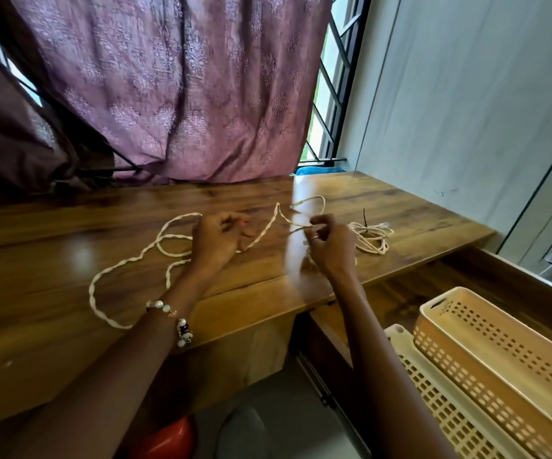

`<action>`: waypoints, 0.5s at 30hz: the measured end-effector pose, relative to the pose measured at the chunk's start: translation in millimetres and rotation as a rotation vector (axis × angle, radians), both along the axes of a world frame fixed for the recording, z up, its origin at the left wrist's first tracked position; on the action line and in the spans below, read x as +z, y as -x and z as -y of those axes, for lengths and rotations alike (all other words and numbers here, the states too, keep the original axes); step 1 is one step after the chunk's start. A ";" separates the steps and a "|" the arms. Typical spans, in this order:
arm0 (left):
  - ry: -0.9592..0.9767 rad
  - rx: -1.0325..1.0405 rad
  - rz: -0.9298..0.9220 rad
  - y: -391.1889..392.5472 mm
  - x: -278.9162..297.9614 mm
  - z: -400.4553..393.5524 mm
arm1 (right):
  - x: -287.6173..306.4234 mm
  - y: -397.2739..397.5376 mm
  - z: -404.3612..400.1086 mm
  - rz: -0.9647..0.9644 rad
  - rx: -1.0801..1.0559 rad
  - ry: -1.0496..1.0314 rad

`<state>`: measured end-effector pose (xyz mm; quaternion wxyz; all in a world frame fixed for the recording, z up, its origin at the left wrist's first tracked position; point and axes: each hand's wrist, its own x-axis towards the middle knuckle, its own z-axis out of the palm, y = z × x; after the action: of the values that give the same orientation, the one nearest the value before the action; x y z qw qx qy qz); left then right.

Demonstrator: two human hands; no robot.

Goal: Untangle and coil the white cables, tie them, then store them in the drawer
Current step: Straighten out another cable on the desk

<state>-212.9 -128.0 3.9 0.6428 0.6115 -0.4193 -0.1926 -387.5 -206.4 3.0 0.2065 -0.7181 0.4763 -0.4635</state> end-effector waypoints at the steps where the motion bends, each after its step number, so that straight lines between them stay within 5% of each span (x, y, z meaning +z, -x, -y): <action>1: -0.016 0.063 0.054 -11.8 -1.2 -1.8 | -0.9 -10.0 -1.1 -0.056 0.108 -0.013; 6: -0.254 0.103 0.274 -66.3 -5.4 -32.1 | -5.9 -62.9 -4.4 -0.371 0.320 -0.052; 10: -0.782 -0.051 0.681 -97.5 1.5 -65.7 | -6.2 -102.1 -5.0 -0.422 0.333 0.063; 15: -0.684 0.123 0.510 -134.1 1.9 -89.0 | -1.3 -144.2 -10.3 -0.196 0.513 -0.019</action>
<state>-78.8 -39.1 5.8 0.2889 0.8413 -0.4396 -0.1247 -243.3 -196.1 1.7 0.2768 -0.8546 0.3010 -0.3201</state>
